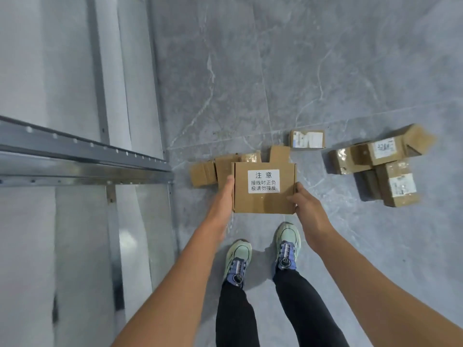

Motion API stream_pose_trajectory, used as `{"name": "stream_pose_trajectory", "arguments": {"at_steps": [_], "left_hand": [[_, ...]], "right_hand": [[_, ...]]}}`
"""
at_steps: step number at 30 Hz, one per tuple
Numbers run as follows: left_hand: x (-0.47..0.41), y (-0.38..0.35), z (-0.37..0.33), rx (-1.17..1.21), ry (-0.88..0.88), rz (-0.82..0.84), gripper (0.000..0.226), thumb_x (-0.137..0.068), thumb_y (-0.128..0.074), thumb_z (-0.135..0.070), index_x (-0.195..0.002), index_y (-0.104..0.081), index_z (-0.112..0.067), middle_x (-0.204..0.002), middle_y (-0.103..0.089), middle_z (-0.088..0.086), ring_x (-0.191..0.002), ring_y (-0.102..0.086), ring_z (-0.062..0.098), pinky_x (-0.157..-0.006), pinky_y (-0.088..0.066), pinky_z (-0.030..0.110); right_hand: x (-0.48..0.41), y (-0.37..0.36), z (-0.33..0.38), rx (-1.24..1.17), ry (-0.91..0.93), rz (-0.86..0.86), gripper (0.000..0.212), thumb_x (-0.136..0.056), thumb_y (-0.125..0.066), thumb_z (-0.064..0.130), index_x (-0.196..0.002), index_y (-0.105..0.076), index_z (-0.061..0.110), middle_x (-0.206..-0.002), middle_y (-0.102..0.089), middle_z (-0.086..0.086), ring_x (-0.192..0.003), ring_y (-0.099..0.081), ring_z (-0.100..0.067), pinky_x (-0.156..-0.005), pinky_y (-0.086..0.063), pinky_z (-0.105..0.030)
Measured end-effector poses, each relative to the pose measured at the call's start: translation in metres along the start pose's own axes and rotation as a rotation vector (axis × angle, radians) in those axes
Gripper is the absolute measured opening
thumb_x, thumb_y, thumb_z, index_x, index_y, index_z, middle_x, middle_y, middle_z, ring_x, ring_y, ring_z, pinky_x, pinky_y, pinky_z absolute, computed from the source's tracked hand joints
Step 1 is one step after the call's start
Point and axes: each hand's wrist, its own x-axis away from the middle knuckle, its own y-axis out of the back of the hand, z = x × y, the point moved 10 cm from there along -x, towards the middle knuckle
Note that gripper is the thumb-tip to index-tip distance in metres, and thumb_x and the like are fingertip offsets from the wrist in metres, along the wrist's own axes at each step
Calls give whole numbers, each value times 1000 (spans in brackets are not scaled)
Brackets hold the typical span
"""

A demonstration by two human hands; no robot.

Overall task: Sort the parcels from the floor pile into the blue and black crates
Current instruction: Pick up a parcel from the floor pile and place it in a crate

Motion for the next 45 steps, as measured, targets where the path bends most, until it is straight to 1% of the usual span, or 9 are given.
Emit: {"name": "stream_pose_trajectory", "arguments": {"at_steps": [6,10,13,17,22,27,31,42,45], "left_hand": [[106,-27,-119,-62,-193,68,34,-109,-26,-54,-105,-59,-50,-100,-67,-36,-99,-59,-17,-105,-37,27],[194,-42,-181,-87,-303,144,36,-111,-22,-46,-97,-55,-44,-67,-63,-42,-66,-58,-26,-60,-44,3],[248,-54,-207,-97,-387,211,34,-111,-26,-44,-94,-54,-41,-70,-67,-33,-61,-61,-21,-51,-45,4],[296,-68,-222,-163,-473,297,30,-109,-29,-51,-96,-56,-47,-88,-60,-35,-76,-61,-19,-72,-44,13],[347,-101,-230,-302,-579,448,29,-106,-30,-59,-102,-57,-51,-107,-58,-30,-102,-55,-8,-91,-41,28],[398,-145,-217,-427,-619,602,31,-103,-33,-62,-108,-61,-50,-118,-62,-26,-122,-55,4,-111,-38,36],[447,-188,-193,-553,-634,746,36,-103,-31,-63,-119,-59,-48,-133,-61,-21,-127,-53,0,-112,-37,35],[577,-306,-62,-816,-674,991,55,-81,-47,-83,-118,-68,-49,-136,-63,-20,-128,-55,3,-115,-37,38],[615,-339,-8,-857,-702,1047,39,-99,-43,-66,-117,-68,-42,-124,-68,-21,-122,-57,-1,-103,-43,31]], "right_hand": [[107,44,101,-112,165,-140,29,-109,-45,30,-124,-65,45,-122,-64,21,-117,-54,-1,-114,-34,-38],[183,71,146,-268,246,-264,26,-110,-46,36,-95,-67,38,-105,-64,17,-108,-56,-2,-110,-35,-36],[240,90,162,-335,291,-354,23,-110,-46,41,-95,-64,42,-106,-62,19,-111,-55,-5,-112,-34,-35],[309,110,162,-388,325,-419,40,-94,-51,67,-105,-71,34,-123,-70,1,-120,-62,-17,-109,-43,-39],[391,135,143,-453,370,-487,46,-109,-38,56,-109,-72,25,-116,-68,3,-104,-61,-11,-95,-35,-36],[477,156,107,-571,422,-609,38,-112,-35,48,-95,-66,37,-96,-62,18,-83,-56,4,-64,-47,-7],[524,179,61,-655,420,-711,39,-109,-34,56,-110,-70,42,-112,-62,23,-114,-56,-7,-104,-32,-31],[651,240,-109,-879,464,-912,47,-109,-32,59,-117,-74,42,-118,-72,23,-122,-58,-3,-107,-31,-34],[684,257,-170,-940,466,-954,47,-108,-32,60,-119,-75,43,-119,-73,25,-124,-59,-3,-112,-32,-36]]}}
